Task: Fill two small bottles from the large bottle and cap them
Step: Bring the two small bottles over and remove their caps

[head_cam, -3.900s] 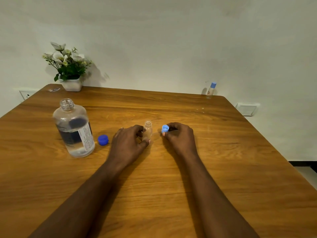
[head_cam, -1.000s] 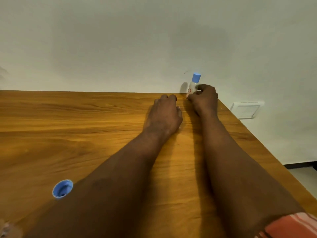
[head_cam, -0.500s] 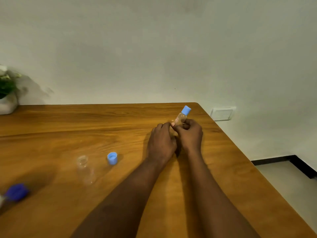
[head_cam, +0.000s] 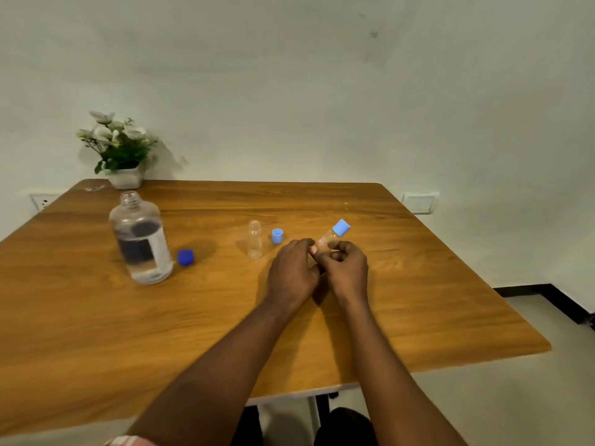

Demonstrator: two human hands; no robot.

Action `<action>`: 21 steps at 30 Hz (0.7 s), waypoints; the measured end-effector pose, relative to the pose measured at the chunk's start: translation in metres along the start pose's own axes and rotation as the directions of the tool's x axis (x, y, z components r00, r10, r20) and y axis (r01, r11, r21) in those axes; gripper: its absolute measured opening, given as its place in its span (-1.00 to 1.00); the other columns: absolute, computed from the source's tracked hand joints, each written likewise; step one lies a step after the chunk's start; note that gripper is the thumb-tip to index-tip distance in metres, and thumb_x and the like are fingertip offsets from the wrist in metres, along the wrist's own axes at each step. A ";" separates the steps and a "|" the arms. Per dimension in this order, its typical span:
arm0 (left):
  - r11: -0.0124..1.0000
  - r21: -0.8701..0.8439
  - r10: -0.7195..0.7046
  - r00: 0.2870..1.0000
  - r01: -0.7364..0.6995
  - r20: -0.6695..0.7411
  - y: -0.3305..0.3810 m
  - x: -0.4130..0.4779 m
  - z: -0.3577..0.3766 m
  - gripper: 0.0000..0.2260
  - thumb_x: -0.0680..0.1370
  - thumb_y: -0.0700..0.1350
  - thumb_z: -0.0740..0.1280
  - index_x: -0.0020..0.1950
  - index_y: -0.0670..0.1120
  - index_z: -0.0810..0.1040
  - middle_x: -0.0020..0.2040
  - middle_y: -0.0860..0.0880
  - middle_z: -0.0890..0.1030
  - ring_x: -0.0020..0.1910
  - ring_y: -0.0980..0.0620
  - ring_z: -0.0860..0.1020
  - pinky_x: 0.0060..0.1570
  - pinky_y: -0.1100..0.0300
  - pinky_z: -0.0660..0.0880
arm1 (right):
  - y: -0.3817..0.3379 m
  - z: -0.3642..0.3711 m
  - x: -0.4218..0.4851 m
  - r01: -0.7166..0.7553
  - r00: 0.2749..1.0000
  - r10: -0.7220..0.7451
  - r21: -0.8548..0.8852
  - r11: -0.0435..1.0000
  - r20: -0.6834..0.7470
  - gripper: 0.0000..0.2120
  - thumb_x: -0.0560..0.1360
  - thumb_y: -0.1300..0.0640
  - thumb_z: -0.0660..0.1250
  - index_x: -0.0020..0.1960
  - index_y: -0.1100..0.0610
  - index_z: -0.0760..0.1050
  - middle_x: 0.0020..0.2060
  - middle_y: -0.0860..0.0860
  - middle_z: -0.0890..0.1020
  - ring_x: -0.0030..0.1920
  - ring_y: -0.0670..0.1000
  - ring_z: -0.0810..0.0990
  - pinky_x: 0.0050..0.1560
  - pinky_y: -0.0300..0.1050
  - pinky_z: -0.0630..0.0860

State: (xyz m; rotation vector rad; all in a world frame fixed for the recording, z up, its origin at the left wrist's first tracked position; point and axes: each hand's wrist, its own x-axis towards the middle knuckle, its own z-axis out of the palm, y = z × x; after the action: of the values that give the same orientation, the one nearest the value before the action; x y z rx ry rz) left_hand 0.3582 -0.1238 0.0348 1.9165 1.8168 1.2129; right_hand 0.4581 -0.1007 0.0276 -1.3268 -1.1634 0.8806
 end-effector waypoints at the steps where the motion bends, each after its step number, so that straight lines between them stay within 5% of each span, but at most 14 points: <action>1: 1.000 -0.003 0.003 1.000 -0.003 -0.006 -0.004 -0.007 -0.007 -0.73 0.49 -0.18 0.31 0.19 -0.11 0.55 0.08 -0.08 0.62 0.10 -0.08 0.54 0.03 0.05 0.47 | -0.001 0.004 -0.008 0.003 1.000 -0.003 0.002 1.000 0.020 -0.67 0.33 0.10 0.58 0.01 0.14 0.56 -0.33 0.01 0.60 -0.33 -0.06 0.58 -0.26 -0.15 0.51; 5: 1.000 0.011 -0.007 1.000 0.008 -0.021 -0.021 -0.024 -0.029 -0.77 0.45 -0.15 0.39 0.10 -0.09 0.59 0.03 -0.06 0.64 0.04 -0.06 0.57 -0.03 0.05 0.49 | -0.001 0.012 -0.032 0.046 0.991 -0.052 0.049 0.998 0.123 -0.75 0.35 0.15 0.56 -0.05 0.12 0.56 -0.37 0.00 0.64 -0.36 -0.04 0.62 -0.33 -0.19 0.52; 8: 0.995 0.095 -0.005 1.000 0.005 -0.006 -0.039 -0.028 -0.041 -0.68 0.46 -0.07 0.42 0.19 -0.05 0.57 0.08 -0.03 0.62 0.09 -0.03 0.55 0.03 0.11 0.44 | -0.002 0.008 -0.036 0.105 0.983 -0.110 0.041 0.994 0.145 -0.79 0.44 0.04 0.48 -0.04 0.17 0.62 -0.23 0.13 0.71 -0.18 0.11 0.69 -0.14 -0.01 0.58; 14: 0.985 0.171 0.033 0.999 -0.035 0.017 -0.050 -0.027 -0.046 -0.63 0.50 -0.10 0.40 0.30 -0.04 0.51 0.16 -0.02 0.55 0.16 -0.03 0.49 0.07 0.15 0.39 | 0.001 -0.008 -0.025 0.112 0.977 -0.115 0.028 0.993 0.180 -0.80 0.51 0.08 0.40 0.04 0.20 0.64 -0.23 0.06 0.71 -0.28 -0.14 0.63 -0.18 -0.25 0.57; 21: 0.964 0.233 0.114 0.991 -0.127 0.069 -0.052 -0.027 -0.045 -0.67 0.53 -0.15 0.36 0.31 -0.10 0.51 0.15 -0.07 0.58 0.16 -0.08 0.48 0.08 0.07 0.43 | 0.001 -0.022 -0.022 0.215 0.919 -0.193 -0.028 0.976 0.343 -0.85 0.57 0.17 0.31 -0.05 0.20 0.64 -0.29 0.07 0.63 -0.25 -0.11 0.55 -0.16 -0.18 0.49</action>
State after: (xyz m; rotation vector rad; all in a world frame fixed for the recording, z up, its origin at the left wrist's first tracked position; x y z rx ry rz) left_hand 0.2932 -0.1540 0.0173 2.1953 1.9154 1.0038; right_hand 0.4740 -0.1274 0.0259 -1.1044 -1.5808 0.9462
